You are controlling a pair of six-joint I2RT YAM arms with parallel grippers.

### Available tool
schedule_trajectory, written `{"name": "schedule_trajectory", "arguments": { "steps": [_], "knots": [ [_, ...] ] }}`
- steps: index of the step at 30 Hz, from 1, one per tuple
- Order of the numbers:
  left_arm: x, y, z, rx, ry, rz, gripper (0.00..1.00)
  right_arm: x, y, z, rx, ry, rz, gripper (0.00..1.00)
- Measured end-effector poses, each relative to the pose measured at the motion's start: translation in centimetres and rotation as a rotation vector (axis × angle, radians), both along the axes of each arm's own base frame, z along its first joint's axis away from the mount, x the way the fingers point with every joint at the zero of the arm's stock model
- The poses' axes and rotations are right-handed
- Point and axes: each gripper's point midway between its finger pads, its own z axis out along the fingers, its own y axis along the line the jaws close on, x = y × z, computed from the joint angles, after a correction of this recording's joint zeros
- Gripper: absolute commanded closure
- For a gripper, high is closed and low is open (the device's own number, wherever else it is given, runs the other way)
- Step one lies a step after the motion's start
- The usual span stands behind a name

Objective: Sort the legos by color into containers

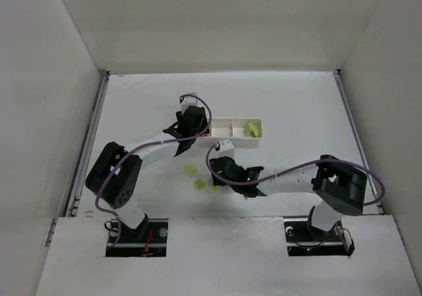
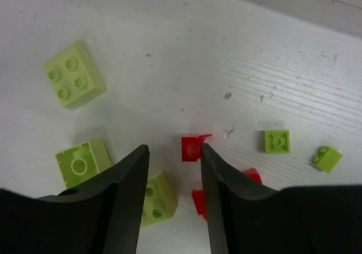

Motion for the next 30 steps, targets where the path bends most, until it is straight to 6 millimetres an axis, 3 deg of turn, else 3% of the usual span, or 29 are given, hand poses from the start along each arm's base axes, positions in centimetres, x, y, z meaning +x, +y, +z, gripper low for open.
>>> {"name": "schedule_trajectory", "arguments": {
  "steps": [6, 10, 12, 17, 21, 25, 30],
  "knots": [
    [-1.7, 0.6, 4.2, -0.072, -0.085, -0.002, 0.52, 0.8, 0.2, -0.5, -0.026, 0.007, -0.014, 0.61],
    [-4.9, 1.9, 7.2, -0.148, -0.161, -0.004, 0.54, 1.4, 0.2, -0.7, -0.046, 0.012, -0.026, 0.76],
    [-6.7, 2.8, 7.6, -0.168, -0.182, -0.003, 0.55, 1.8, 0.3, -0.7, -0.052, 0.011, -0.034, 0.83],
    [-11.6, 5.1, 4.7, -0.163, -0.150, -0.011, 0.56, 2.2, 0.4, -0.4, -0.052, -0.001, -0.049, 0.88],
    [-15.0, 5.5, 2.4, -0.154, -0.101, -0.057, 0.57, 2.2, 0.0, 0.5, -0.055, -0.009, -0.046, 0.87],
    [-17.1, 4.9, 1.7, -0.177, -0.090, -0.105, 0.57, 3.6, 1.2, 4.5, 0.006, -0.055, -0.038, 0.86],
    [-18.9, 3.9, 0.5, -0.175, -0.055, -0.156, 0.55, 8.4, 2.6, 10.2, 0.134, -0.121, -0.082, 0.86]
  ]
}}
